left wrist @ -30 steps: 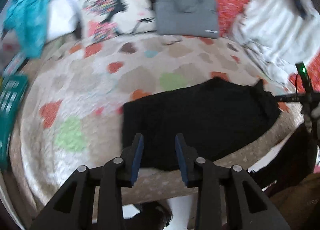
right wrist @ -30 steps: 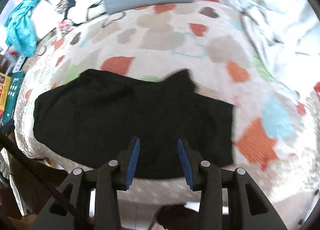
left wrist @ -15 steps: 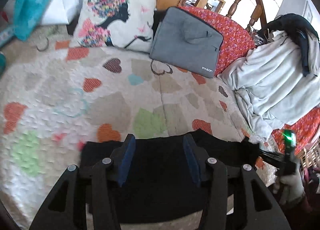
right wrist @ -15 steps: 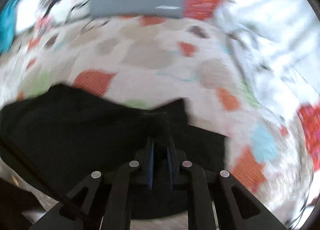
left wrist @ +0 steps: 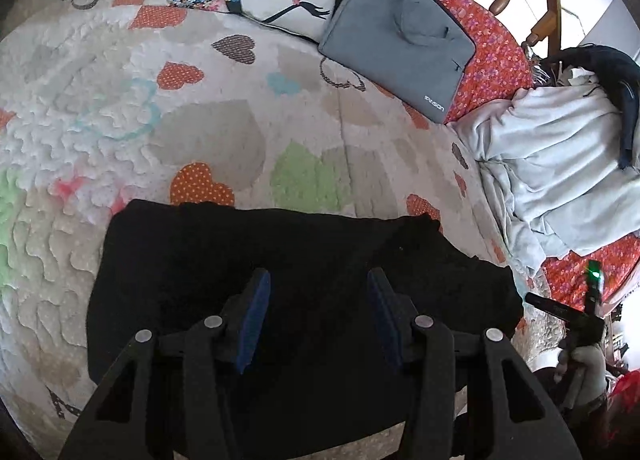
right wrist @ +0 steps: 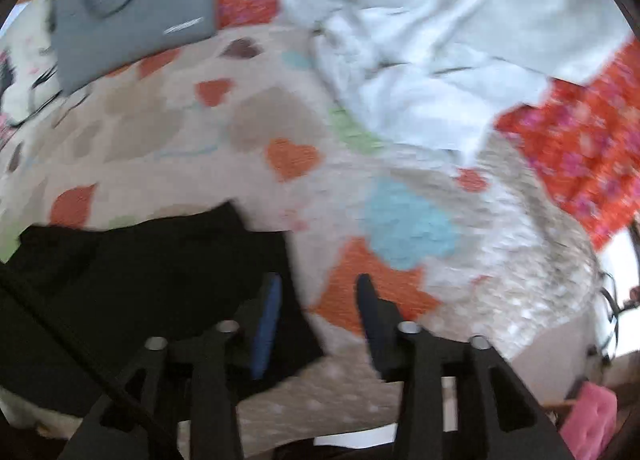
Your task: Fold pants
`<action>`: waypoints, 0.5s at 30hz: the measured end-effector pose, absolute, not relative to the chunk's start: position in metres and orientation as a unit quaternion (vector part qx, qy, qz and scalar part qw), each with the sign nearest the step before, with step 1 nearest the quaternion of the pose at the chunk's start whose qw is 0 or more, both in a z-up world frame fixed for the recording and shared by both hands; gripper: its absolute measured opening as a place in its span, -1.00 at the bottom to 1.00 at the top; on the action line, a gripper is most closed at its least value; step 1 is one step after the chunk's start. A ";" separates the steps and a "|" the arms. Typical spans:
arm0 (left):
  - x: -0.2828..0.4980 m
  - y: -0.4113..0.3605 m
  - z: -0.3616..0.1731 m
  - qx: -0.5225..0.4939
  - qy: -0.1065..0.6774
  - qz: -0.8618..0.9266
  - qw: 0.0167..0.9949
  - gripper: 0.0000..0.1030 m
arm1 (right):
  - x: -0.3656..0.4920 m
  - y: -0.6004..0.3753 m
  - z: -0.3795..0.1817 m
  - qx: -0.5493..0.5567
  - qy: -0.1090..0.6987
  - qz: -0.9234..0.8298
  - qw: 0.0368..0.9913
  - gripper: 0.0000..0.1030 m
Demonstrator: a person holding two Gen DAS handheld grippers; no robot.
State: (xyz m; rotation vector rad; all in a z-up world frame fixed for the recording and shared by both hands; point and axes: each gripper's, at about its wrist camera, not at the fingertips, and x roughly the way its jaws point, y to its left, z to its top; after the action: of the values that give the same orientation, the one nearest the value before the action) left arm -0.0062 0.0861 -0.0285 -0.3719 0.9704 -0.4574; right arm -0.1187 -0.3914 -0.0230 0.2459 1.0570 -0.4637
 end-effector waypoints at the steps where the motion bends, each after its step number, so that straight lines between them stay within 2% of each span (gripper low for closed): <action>1: -0.007 0.084 -0.028 -0.170 0.458 -0.217 0.845 -0.06 | -0.112 -0.390 -0.030 0.107 0.506 -0.221 0.827 0.00; 2: -0.008 0.083 -0.027 -0.162 0.457 -0.214 0.848 -0.05 | -0.107 -0.390 -0.040 0.095 0.514 -0.221 0.823 0.00; 3: -0.009 0.082 -0.028 -0.153 0.458 -0.209 0.850 -0.06 | -0.104 -0.387 -0.051 0.097 0.529 -0.202 0.819 -0.30; 4: -0.010 0.080 -0.030 -0.141 0.465 -0.201 0.851 -0.05 | -0.102 -0.385 -0.061 0.109 0.546 -0.176 0.812 -0.76; 5: -0.010 0.081 -0.033 -0.134 0.472 -0.194 0.849 -0.05 | -0.105 -0.382 -0.065 0.114 0.558 -0.175 0.803 -0.84; 11: -0.011 0.085 -0.046 -0.111 0.506 -0.174 0.838 -0.06 | -0.127 -0.402 -0.071 0.084 0.587 -0.243 0.768 -0.84; 15: -0.014 0.083 -0.048 -0.099 0.507 -0.172 0.839 -0.06 | -0.147 -0.423 -0.045 0.116 0.548 -0.305 0.770 -0.64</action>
State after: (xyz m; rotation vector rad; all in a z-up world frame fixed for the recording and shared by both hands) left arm -0.0145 0.0826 -0.0485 -0.2093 1.0713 -0.3638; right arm -0.1470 -0.4233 -0.0454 0.2519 1.1890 -0.6619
